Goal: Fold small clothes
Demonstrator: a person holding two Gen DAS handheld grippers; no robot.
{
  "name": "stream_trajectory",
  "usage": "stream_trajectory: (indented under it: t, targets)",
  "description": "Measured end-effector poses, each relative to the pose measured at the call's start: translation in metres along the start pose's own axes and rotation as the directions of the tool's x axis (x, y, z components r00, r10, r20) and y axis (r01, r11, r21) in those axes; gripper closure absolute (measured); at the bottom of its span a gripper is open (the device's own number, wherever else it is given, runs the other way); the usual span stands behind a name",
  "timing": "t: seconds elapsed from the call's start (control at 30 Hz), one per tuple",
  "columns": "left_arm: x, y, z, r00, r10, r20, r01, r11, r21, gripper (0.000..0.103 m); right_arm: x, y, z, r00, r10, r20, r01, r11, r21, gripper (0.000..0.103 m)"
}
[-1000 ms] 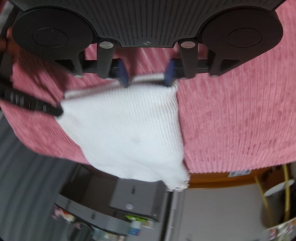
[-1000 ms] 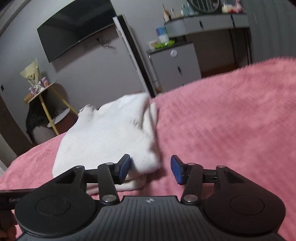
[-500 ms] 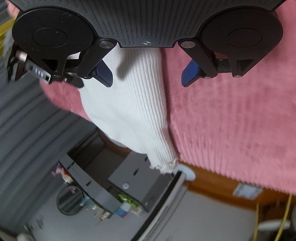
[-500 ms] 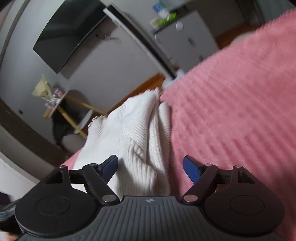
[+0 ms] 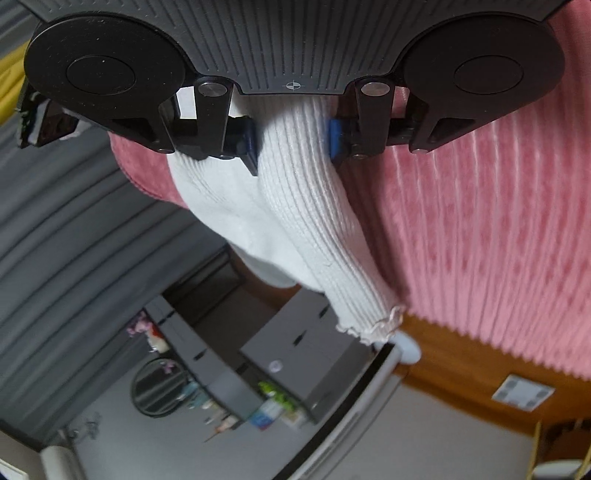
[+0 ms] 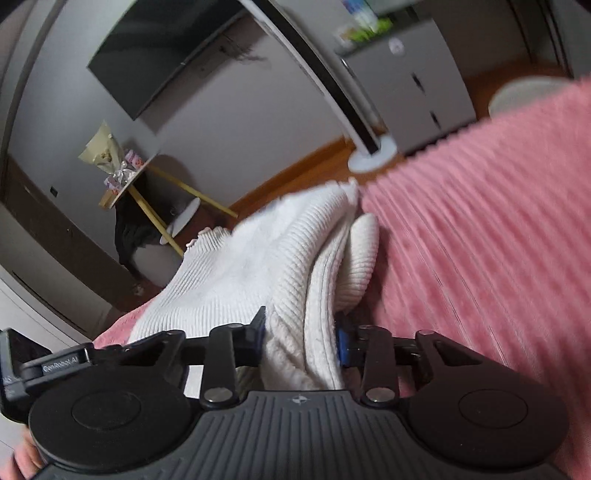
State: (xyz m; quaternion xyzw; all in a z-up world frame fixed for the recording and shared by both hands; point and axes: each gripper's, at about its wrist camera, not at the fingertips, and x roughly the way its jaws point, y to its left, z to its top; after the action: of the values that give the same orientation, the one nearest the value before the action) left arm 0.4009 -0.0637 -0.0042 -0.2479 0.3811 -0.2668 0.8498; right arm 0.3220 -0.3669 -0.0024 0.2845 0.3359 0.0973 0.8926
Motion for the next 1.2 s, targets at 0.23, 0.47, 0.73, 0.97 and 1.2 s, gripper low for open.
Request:
stream_trajectory:
  t: [0.23,0.47,0.73,0.97,1.2]
  targets:
    - [-0.072,-0.019,-0.003,0.998,0.052,0.046,-0.058,0.987,0.147,0.064,-0.039,0.070,-0.015,0.996,0.026,0.084,-0.012,0.987,-0.161,0.075]
    - [-0.120,0.008,-0.047,0.941,0.332,0.065,-0.338,0.923,0.182,0.054,-0.037,0.116,-0.073,0.997,0.072,0.029,-0.066,0.983,-0.170,0.067]
    - [-0.174,0.003,-0.102,0.928,0.358,0.100,-0.370,0.917,0.148,0.031,-0.102,0.084,-0.131,0.998,0.039,0.058,-0.045,0.994,0.096,0.065]
    - [-0.163,0.018,-0.123,0.946,0.324,0.030,-0.325,0.944,0.056,0.028,-0.080,0.076,-0.155,0.984,0.174,-0.032,-0.158,0.947,0.281,0.029]
    - [-0.155,0.029,-0.117,0.925,0.380,-0.006,-0.380,0.925,0.009,0.041,-0.027,0.085,-0.154,0.980,0.174,-0.095,-0.129,0.922,0.366,0.082]
